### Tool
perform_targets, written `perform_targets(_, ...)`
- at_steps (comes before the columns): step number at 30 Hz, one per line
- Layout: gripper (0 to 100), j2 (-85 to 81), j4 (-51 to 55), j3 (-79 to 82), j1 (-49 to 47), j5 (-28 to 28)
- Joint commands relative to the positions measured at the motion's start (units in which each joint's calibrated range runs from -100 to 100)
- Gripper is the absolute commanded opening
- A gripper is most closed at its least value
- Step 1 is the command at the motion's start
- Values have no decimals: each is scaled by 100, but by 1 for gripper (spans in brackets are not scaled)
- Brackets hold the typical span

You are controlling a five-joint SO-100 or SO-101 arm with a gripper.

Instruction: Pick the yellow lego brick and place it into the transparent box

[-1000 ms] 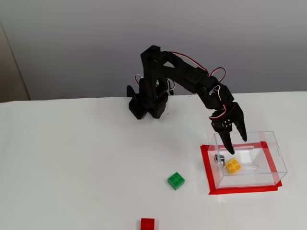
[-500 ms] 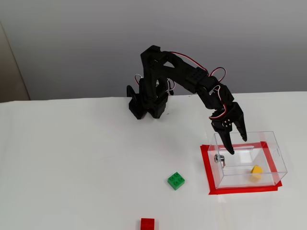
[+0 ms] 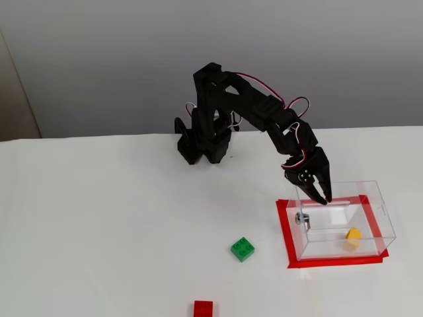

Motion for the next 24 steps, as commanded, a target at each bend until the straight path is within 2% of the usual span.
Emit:
perform_targets(1, 2, -362, 277, -95, 271, 23)
perform_targets(15, 2, -1804, 2505, -5, 2497, 44)
perform_targets(24, 2, -3391, 3097, 1270, 3621, 44)
